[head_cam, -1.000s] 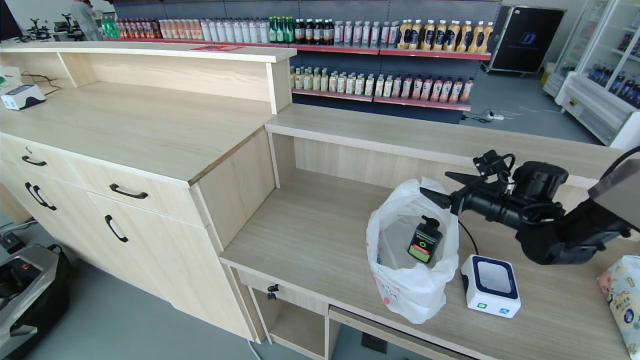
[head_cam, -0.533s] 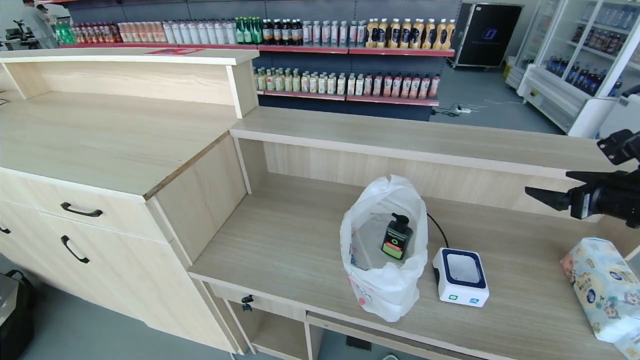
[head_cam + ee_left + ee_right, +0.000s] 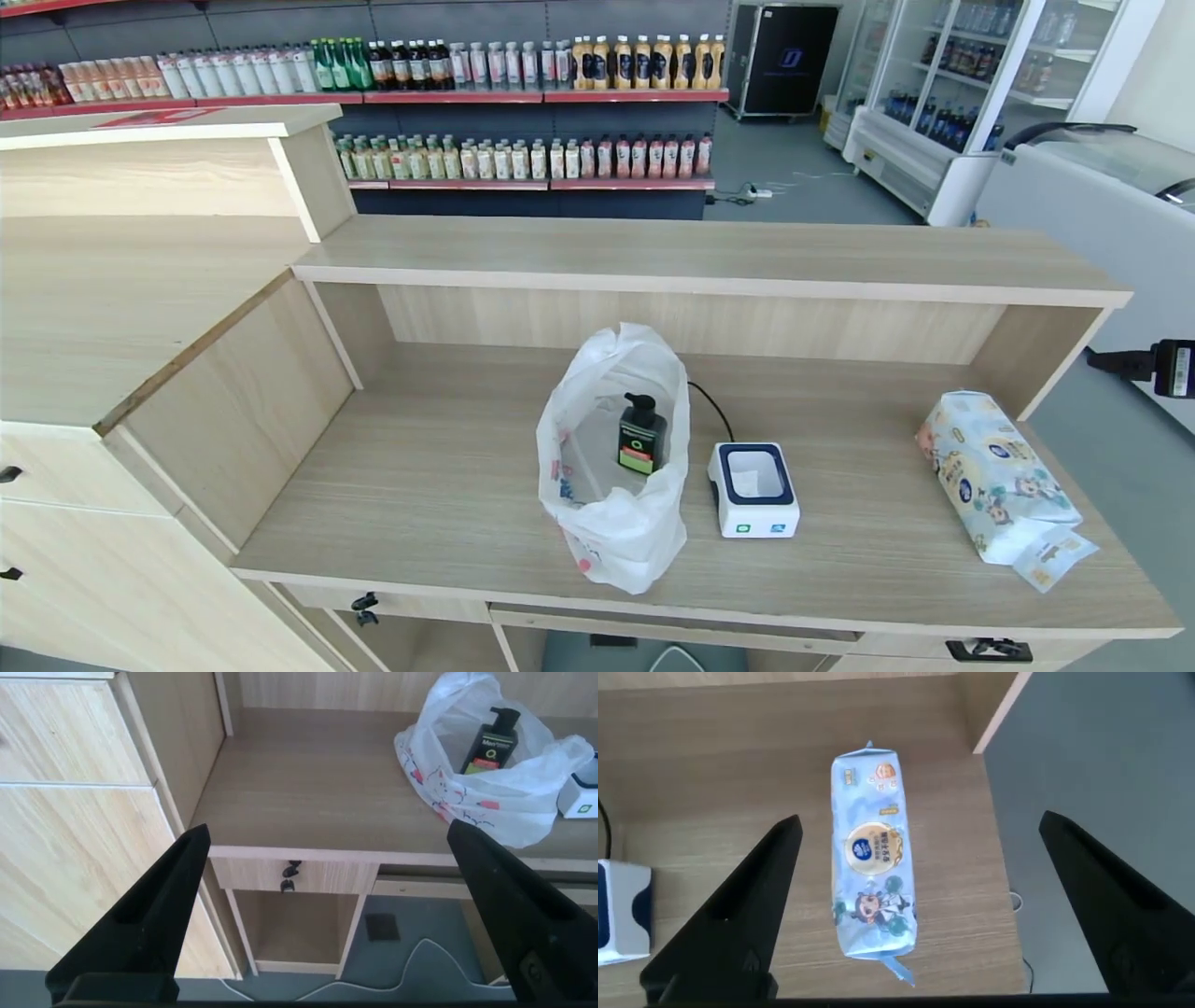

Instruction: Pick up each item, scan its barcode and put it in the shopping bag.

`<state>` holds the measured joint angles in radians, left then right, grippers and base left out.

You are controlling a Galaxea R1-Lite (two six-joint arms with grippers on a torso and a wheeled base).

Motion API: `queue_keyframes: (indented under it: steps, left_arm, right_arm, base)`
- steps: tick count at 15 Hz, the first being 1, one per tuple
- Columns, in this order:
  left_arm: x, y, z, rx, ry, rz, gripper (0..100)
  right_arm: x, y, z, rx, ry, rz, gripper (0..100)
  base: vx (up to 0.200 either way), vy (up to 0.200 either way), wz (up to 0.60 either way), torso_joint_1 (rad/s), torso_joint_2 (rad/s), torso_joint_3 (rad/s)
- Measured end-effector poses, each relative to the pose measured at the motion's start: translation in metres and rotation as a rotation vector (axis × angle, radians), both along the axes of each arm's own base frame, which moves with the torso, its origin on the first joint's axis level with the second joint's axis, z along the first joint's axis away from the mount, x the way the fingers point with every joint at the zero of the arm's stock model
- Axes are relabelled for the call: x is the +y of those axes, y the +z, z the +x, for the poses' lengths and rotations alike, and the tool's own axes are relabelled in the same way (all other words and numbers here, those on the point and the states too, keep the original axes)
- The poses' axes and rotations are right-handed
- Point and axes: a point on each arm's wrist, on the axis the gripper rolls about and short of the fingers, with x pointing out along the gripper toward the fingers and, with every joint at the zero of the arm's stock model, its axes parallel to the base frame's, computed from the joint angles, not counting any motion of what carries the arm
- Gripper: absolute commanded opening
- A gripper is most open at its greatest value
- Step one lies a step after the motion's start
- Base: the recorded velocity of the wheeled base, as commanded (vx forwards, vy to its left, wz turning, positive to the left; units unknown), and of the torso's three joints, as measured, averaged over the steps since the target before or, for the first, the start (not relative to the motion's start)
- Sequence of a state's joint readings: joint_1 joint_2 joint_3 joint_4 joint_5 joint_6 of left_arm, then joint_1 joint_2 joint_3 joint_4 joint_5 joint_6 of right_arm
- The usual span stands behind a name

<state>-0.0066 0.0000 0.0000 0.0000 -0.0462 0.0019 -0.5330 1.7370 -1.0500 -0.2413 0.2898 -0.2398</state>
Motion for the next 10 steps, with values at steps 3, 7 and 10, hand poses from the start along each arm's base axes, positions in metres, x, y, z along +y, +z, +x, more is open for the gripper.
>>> queue_keyframes:
  steps: [3, 7, 10]
  left_arm:
    - [0.0, 0.0, 0.0, 0.0, 0.0, 0.0, 100]
    - [0.0, 0.0, 0.0, 0.0, 0.0, 0.0, 100]
    - [0.0, 0.0, 0.0, 0.0, 0.0, 0.0, 100]
  right_arm:
    - [-0.009, -0.03, 0.029, 0.073, 0.011, 0.045, 100]
    - [-0.007, -0.076, 0.048, 0.238, 0.036, 0.073, 100]
    - [-0.006, -0.097, 0.054, 0.293, 0.051, 0.09, 100]
  base:
    - [0.0, 0.0, 0.0, 0.0, 0.0, 0.0]
    - [0.0, 0.0, 0.0, 0.0, 0.0, 0.0]
    - [0.0, 0.0, 0.0, 0.0, 0.0, 0.0]
